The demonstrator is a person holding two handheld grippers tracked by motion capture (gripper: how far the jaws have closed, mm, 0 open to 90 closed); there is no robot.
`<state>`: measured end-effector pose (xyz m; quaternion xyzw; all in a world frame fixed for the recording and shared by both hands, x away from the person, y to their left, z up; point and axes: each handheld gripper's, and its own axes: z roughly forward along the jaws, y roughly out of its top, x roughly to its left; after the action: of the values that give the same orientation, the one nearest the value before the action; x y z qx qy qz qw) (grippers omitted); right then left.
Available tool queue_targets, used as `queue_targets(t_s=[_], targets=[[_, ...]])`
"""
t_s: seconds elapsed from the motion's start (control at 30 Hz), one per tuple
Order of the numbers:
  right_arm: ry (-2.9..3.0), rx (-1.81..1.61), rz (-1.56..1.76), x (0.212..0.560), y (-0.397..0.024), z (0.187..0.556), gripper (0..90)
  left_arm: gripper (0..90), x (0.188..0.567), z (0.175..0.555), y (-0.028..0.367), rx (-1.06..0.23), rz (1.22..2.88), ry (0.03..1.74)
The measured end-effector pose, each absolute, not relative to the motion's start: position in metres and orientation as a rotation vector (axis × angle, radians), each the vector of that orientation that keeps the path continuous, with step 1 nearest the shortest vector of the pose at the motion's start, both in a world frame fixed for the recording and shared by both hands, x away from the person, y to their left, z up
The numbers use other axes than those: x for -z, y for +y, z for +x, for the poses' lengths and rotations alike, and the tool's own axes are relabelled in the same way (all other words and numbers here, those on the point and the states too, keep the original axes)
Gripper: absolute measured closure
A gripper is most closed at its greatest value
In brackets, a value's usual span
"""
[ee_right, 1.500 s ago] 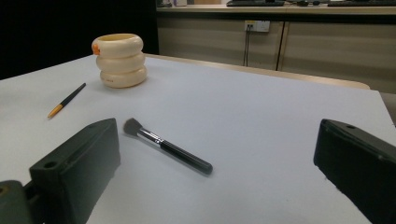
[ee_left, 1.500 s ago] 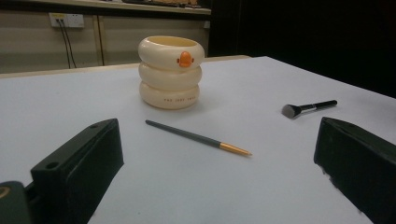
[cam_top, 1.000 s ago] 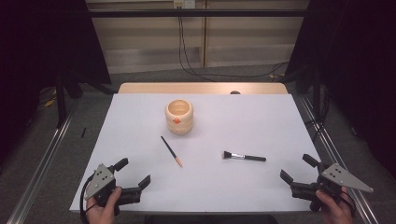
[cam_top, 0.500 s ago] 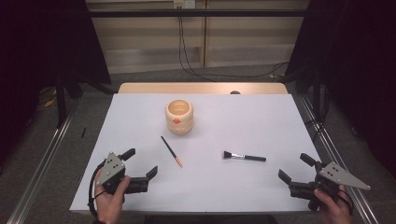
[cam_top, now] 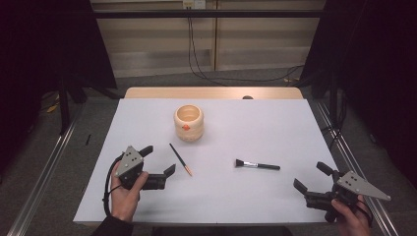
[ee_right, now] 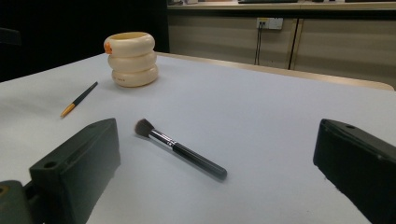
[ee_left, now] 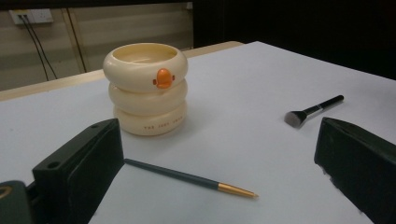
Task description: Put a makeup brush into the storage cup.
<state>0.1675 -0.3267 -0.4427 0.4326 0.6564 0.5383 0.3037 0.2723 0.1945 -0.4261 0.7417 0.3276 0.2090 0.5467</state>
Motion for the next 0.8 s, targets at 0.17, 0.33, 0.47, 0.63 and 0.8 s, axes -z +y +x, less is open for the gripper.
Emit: queue_targets(t_s=[0.17,0.33,0.47,0.63,0.8], targets=[[1.739,-1.425,1.149,0.443,-0.327,0.168,0.0,1.0,0.421,0.279,0.189,-0.507,1.771,0.794],[1.738,-1.424,1.147,0.443,-0.327,0.168,0.0,0.9,0.417,0.287,0.185,-0.530,1.783,0.795],[1.741,-1.423,1.145,0.443,-0.327,0.168,0.0,0.8,0.419,0.300,0.183,-0.560,1.773,0.797],[1.735,-1.430,1.157,0.443,-0.327,0.168,0.0,1.2,0.422,0.311,0.177,-0.555,1.800,0.795],[1.737,-1.428,1.151,0.443,-0.327,0.168,0.0,1.8,0.420,0.319,0.174,-0.526,1.822,0.807]])
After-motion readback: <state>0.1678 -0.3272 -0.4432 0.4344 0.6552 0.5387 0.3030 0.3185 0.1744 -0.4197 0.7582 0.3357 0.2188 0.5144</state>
